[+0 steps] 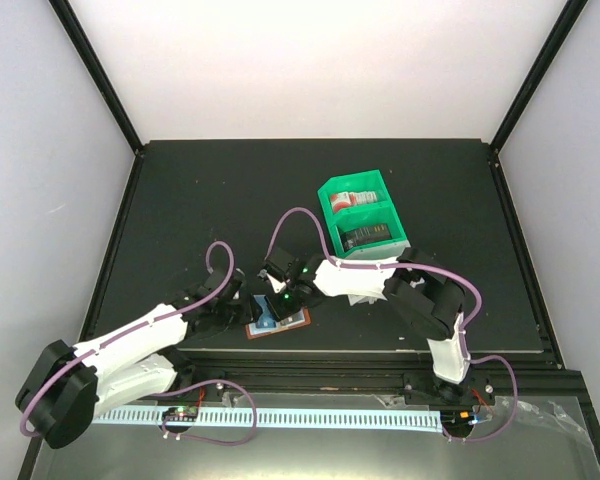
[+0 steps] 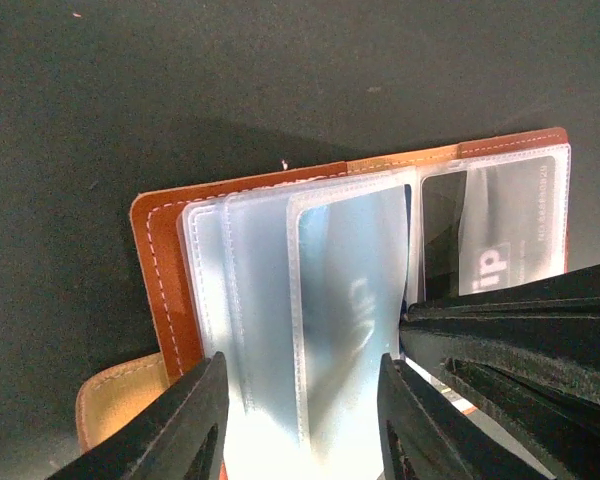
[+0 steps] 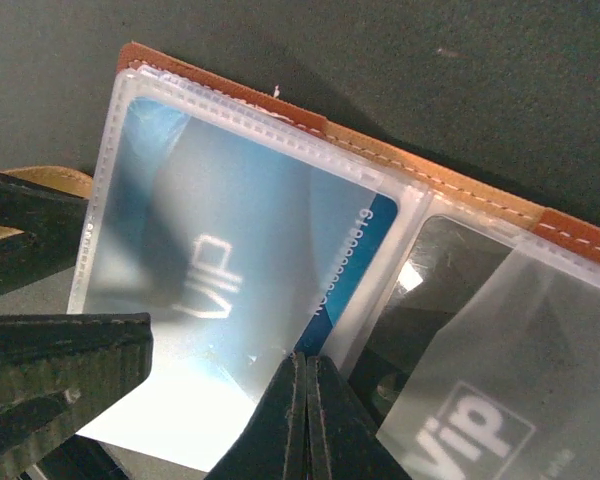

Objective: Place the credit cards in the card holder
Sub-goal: Turn over the card slot in the card holder, then pick up the credit card from the storage box, then insert the credit card into the card holder.

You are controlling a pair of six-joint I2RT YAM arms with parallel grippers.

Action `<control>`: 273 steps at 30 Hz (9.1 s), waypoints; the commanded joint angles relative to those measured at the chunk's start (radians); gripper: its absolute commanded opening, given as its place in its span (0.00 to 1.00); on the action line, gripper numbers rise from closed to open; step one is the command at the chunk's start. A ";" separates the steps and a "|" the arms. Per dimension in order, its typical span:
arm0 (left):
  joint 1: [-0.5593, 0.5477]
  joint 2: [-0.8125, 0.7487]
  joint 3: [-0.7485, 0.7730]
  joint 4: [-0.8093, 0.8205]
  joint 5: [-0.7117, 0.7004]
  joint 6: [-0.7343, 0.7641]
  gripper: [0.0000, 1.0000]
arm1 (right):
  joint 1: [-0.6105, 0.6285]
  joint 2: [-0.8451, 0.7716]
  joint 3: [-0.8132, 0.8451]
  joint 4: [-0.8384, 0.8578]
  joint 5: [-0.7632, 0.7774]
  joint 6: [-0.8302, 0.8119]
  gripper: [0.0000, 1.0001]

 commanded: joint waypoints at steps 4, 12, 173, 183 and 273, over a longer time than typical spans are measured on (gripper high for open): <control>0.009 -0.003 0.002 0.045 0.037 -0.001 0.32 | -0.002 0.063 -0.018 -0.050 0.086 0.003 0.02; 0.015 0.029 -0.018 0.114 0.111 -0.003 0.27 | -0.001 0.039 -0.039 -0.015 0.072 0.000 0.02; 0.190 0.146 0.158 0.237 0.264 0.290 0.99 | -0.481 -0.056 0.256 -0.337 0.202 -0.174 0.02; 0.190 0.151 0.158 0.235 0.264 0.296 0.99 | -0.481 -0.075 0.260 -0.332 0.236 -0.148 0.01; 0.015 0.155 -0.006 0.063 0.091 0.105 0.24 | -0.224 -0.010 -0.289 0.449 -0.440 0.183 0.04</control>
